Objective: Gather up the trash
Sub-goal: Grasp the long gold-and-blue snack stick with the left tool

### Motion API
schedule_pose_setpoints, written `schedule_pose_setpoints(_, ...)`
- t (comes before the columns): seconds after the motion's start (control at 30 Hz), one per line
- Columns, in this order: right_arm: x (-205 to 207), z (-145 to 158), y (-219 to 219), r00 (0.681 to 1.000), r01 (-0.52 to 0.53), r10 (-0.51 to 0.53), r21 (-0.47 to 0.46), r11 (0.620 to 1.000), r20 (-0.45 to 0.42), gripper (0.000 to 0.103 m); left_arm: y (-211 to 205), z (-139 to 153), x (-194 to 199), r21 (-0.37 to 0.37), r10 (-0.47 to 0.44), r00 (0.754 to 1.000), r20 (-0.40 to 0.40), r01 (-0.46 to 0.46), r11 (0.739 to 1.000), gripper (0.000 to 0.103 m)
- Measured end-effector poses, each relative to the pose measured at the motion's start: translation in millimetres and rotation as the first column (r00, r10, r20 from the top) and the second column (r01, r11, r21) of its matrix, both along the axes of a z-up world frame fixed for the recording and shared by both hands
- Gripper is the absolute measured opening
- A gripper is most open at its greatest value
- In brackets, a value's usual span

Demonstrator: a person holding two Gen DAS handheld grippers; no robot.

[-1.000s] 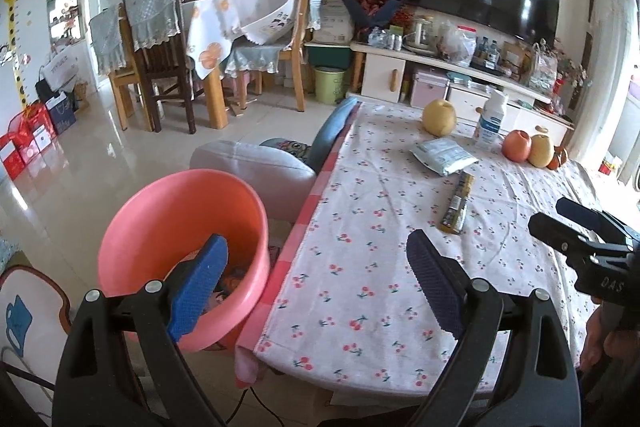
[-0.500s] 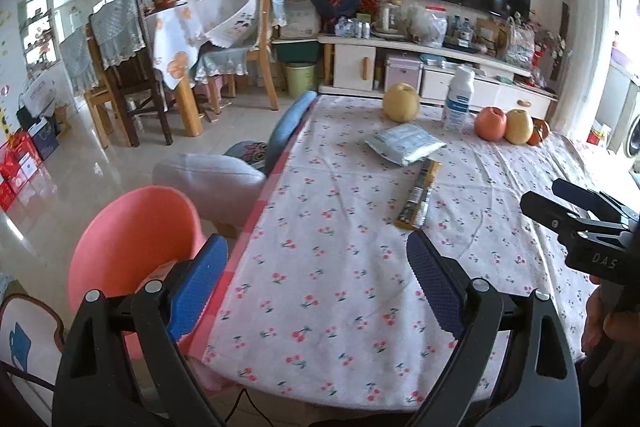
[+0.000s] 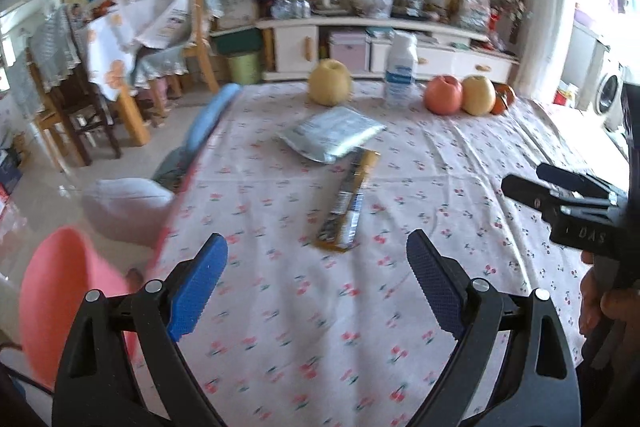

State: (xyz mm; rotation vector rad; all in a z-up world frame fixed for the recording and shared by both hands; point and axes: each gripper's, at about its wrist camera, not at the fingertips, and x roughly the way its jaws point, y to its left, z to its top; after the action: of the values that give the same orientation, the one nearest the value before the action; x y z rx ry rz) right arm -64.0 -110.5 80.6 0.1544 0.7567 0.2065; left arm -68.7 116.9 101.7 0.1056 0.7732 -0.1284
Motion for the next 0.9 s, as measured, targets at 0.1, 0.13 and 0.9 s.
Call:
schedule_pose_setpoints(0.1, 14.9, -6.4, -15.7, 0.999, 0.034, -0.034, 0.013, 0.999, -0.022, 0.091, -16.9, -17.6, 23.8, -0.002, -0.031, 0.999, -0.035, 0.031, 1.0, 0.092)
schedule_pose_setpoints(0.13, 18.4, -8.4, -18.8, 0.999, 0.04, -0.04, 0.015, 0.999, -0.027, 0.091, -20.2, -21.6, 29.4, 0.0, -0.03, 0.999, -0.042, 0.03, 1.0, 0.091)
schedule_pose_setpoints(0.9, 74.5, -37.4, -3.8, 0.992, -0.092, 0.087, -0.053, 0.994, -0.088, 0.091, -35.2, -86.4, 123.5, -0.069, 0.061, 0.985, -0.164, -0.073, 0.995, 0.06)
